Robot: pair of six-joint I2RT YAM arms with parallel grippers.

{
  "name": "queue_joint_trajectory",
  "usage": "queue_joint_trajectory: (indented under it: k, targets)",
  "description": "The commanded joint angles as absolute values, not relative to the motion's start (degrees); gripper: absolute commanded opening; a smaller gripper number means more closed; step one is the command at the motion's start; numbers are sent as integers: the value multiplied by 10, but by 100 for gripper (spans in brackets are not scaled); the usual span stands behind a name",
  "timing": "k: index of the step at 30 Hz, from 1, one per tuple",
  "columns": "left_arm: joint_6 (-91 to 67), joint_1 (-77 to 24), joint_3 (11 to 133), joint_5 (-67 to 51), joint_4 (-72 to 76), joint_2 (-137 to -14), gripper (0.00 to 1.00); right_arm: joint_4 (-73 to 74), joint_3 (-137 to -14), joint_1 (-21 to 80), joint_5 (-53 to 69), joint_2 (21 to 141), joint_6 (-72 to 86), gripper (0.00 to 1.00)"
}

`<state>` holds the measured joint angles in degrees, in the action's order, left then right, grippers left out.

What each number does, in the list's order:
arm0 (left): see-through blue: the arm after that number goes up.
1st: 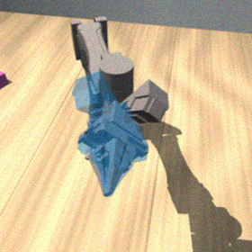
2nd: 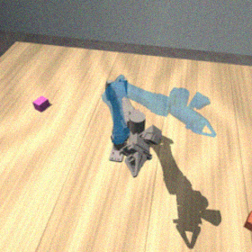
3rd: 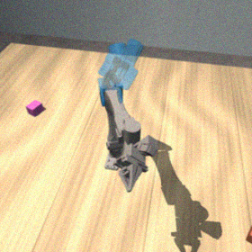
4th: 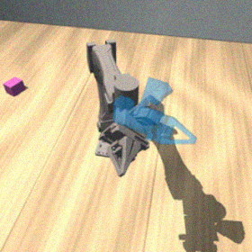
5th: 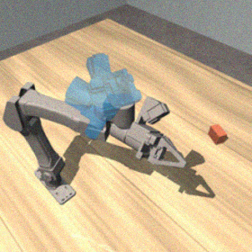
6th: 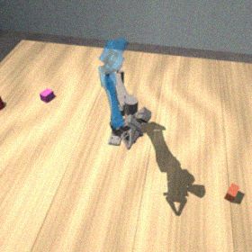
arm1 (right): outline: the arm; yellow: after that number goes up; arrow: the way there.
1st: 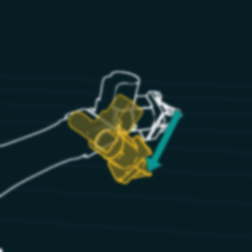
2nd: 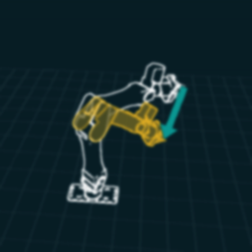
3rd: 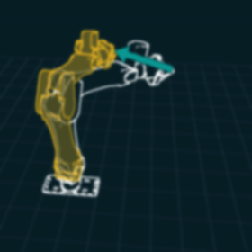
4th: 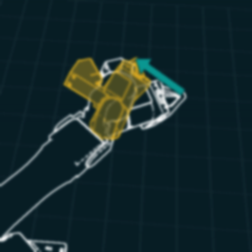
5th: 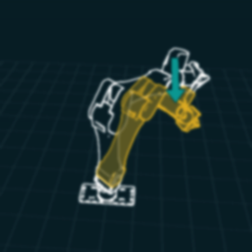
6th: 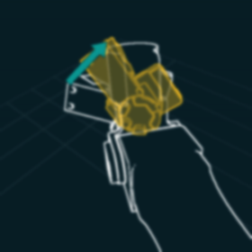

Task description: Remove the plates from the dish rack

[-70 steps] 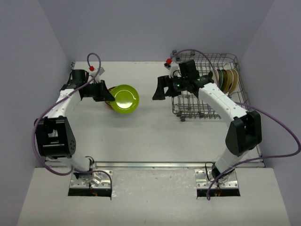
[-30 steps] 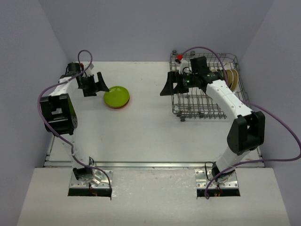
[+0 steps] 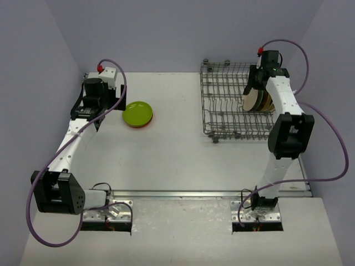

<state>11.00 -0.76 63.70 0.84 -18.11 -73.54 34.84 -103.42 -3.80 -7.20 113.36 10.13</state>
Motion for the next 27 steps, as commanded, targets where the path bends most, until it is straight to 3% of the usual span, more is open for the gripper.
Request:
queue_joint_trajectory:
  k: [1,19,27]
  targets:
    - [117,-18,633,22,-154,-729,100,338,-1082,-44,-87,1151,112,49]
    - [117,-19,635,27,-157,-734,100,337,-1117,-47,-131,1219,91,45]
    - [113,-19,640,24,-159,-739,100,337,-1104,-47,-120,1220,88,34]
